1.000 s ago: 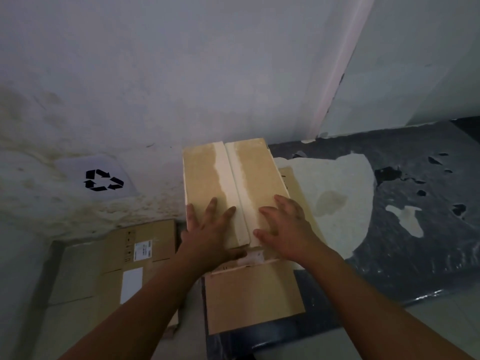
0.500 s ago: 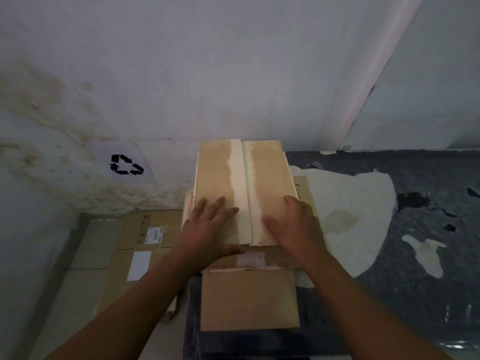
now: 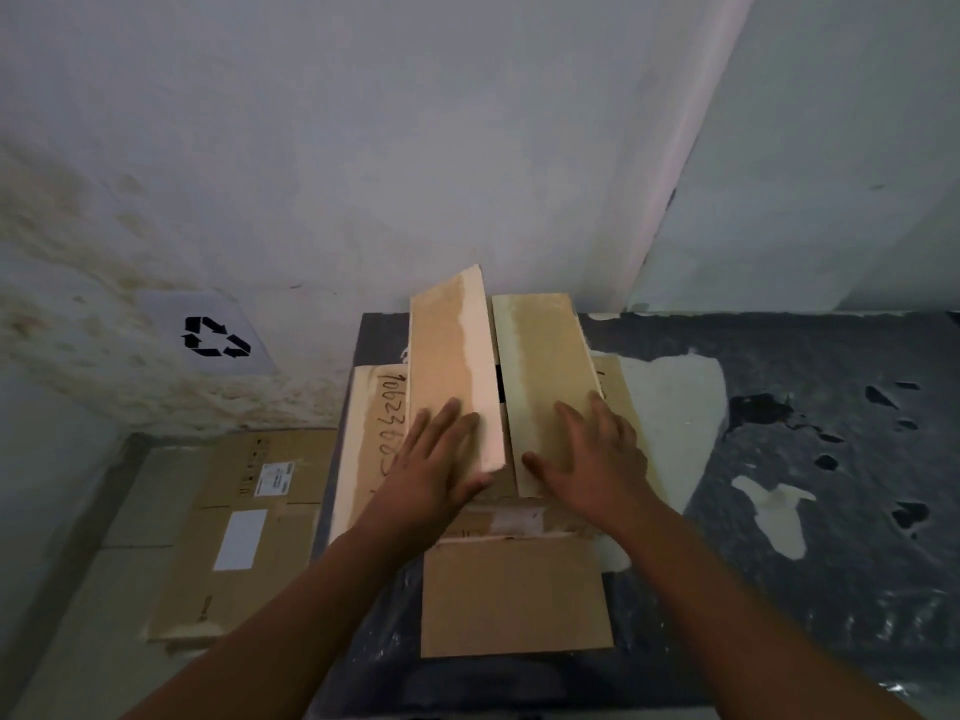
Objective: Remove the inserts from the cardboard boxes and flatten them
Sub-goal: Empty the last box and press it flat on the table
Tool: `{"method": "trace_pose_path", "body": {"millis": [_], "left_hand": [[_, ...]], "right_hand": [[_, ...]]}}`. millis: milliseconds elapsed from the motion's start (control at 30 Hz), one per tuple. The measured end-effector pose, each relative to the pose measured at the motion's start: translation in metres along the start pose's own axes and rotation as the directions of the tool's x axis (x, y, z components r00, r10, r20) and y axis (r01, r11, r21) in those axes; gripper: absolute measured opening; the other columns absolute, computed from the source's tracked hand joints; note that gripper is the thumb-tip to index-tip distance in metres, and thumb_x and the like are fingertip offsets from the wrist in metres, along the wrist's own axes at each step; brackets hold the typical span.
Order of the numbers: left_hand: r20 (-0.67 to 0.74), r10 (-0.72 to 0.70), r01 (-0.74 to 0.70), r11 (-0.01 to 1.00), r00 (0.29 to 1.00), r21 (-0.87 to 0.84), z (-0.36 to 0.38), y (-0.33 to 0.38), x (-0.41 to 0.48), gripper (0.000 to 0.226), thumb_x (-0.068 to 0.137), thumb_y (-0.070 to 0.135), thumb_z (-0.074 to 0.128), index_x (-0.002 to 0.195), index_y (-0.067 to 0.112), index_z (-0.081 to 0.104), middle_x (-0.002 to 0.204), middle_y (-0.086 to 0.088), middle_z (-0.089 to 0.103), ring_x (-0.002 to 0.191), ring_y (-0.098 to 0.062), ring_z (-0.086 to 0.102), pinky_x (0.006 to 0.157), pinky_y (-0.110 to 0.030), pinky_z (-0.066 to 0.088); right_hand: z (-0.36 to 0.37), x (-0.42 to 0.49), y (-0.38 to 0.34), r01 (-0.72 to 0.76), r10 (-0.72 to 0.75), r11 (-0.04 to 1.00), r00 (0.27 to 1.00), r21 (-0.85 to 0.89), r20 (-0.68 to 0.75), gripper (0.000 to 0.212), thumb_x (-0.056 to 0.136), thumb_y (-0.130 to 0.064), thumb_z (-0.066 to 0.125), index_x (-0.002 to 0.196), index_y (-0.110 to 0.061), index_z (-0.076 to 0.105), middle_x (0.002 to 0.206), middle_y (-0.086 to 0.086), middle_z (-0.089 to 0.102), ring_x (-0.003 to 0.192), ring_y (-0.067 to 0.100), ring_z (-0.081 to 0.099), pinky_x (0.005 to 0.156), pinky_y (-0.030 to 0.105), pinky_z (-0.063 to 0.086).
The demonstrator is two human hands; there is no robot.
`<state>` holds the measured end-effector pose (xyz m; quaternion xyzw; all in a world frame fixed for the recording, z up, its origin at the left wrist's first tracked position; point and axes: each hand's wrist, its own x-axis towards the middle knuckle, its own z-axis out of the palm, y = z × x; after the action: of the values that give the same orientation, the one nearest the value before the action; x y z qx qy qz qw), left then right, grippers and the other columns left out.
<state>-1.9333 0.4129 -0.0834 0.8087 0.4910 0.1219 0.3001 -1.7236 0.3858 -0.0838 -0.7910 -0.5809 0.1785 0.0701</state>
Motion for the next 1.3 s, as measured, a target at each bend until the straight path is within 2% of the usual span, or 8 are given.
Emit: {"method": "trace_pose_path", "body": {"millis": [167, 300, 400, 600, 867, 1067, 1200, 1300], "left_hand": [[-0.346, 0.036, -0.121, 0.967, 0.937, -0.226, -0.015, -0.003, -0.02, 0.053, 0.094, 0.055, 0.026, 0.144, 0.039, 0.018, 0.151, 0.0, 0.025, 0.127, -0.025, 0.044, 0.093, -0.044, 0.053], [-0.554, 0.06, -0.115, 0.991, 0.83, -0.066, -0.033, -0.012, -0.035, 0.05, 0.096, 0.012, 0.035, 0.142, 0.028, 0.027, 0.152, -0.012, 0.018, 0.128, -0.005, 0.026, 0.102, -0.01, 0.03], [-0.571, -0.04, 0.106, 0.991, 0.82, 0.083, -0.045, -0.028, -0.041, 0.041, 0.094, 0.006, 0.044, 0.134, 0.016, 0.048, 0.155, -0.009, 0.014, 0.132, -0.017, 0.028, 0.105, -0.032, 0.032], [-0.404, -0.28, 0.444, 0.801, 0.871, 0.401, -0.047, -0.043, -0.047, 0.036, 0.094, 0.03, 0.043, 0.128, 0.026, 0.053, 0.146, -0.003, 0.038, 0.137, -0.037, 0.024, 0.113, -0.057, 0.016], [-0.067, -0.31, 0.317, 0.938, 0.948, 0.139, -0.018, -0.02, -0.003, 0.048, 0.098, 0.041, 0.036, 0.143, 0.023, 0.033, 0.151, -0.012, 0.026, 0.134, -0.036, 0.031, 0.111, -0.049, 0.03], [0.006, -0.369, 0.35, 0.887, 0.929, 0.302, -0.006, -0.015, 0.036, 0.063, 0.09, 0.064, 0.033, 0.146, 0.037, 0.02, 0.159, -0.005, -0.005, 0.14, -0.047, 0.008, 0.107, -0.067, 0.02], [-0.013, -0.394, 0.379, 0.874, 0.919, 0.303, -0.007, -0.013, 0.054, 0.07, 0.088, 0.068, 0.033, 0.148, 0.038, 0.014, 0.159, -0.004, -0.009, 0.14, -0.047, 0.004, 0.108, -0.068, 0.016], [-0.028, -0.412, 0.398, 0.858, 0.911, 0.324, -0.007, -0.013, 0.064, 0.067, 0.087, 0.07, 0.031, 0.142, 0.032, 0.032, 0.158, -0.005, -0.007, 0.14, -0.046, 0.004, 0.107, -0.068, 0.015]], "right_hand": [[0.001, 0.004, -0.033, 0.341, -0.328, 0.935, 0.935, -0.098, 0.133, 0.066, 0.085, -0.067, 0.042, 0.144, -0.049, 0.018, 0.159, -0.008, -0.012, 0.146, 0.029, -0.011, 0.113, 0.06, -0.004], [0.003, 0.014, -0.049, 0.332, -0.293, 0.933, 0.924, -0.139, 0.245, 0.056, 0.09, -0.053, 0.046, 0.143, -0.041, 0.031, 0.16, -0.007, -0.003, 0.146, 0.031, -0.002, 0.113, 0.06, 0.003], [-0.001, 0.018, -0.048, 0.331, -0.291, 0.924, 0.934, -0.19, 0.209, 0.052, 0.091, -0.042, 0.045, 0.141, -0.031, 0.039, 0.16, -0.006, 0.009, 0.144, 0.031, 0.01, 0.113, 0.056, 0.016], [-0.02, 0.015, -0.052, 0.303, -0.273, 0.938, 0.945, -0.171, 0.179, 0.046, 0.086, -0.028, 0.053, 0.131, -0.019, 0.05, 0.154, 0.001, 0.023, 0.133, 0.032, 0.031, 0.102, 0.045, 0.039], [-0.074, -0.003, -0.041, 0.189, -0.213, 0.954, 0.973, -0.231, -0.085, 0.054, 0.089, -0.005, 0.044, 0.142, -0.005, 0.035, 0.158, 0.002, 0.014, 0.127, 0.027, 0.045, 0.1, 0.046, 0.045], [-0.094, 0.006, 0.013, -0.095, 0.086, 0.857, 0.995, -0.506, -0.041, 0.077, 0.095, -0.046, 0.035, 0.15, -0.003, 0.002, 0.159, 0.016, -0.008, 0.146, 0.037, -0.009, 0.112, 0.057, -0.011], [-0.064, 0.009, 0.049, -0.207, 0.228, 0.916, 0.973, -0.343, 0.023, 0.088, 0.091, -0.067, 0.018, 0.151, -0.003, 0.006, 0.159, 0.018, 0.0, 0.146, 0.036, -0.002, 0.113, 0.056, -0.007], [-0.03, 0.002, 0.056, -0.21, 0.21, 0.977, 0.959, -0.02, 0.188, 0.087, 0.087, -0.073, 0.013, 0.145, -0.009, 0.027, 0.149, 0.018, 0.033, 0.135, 0.035, 0.035, 0.113, 0.056, 0.021]]}}
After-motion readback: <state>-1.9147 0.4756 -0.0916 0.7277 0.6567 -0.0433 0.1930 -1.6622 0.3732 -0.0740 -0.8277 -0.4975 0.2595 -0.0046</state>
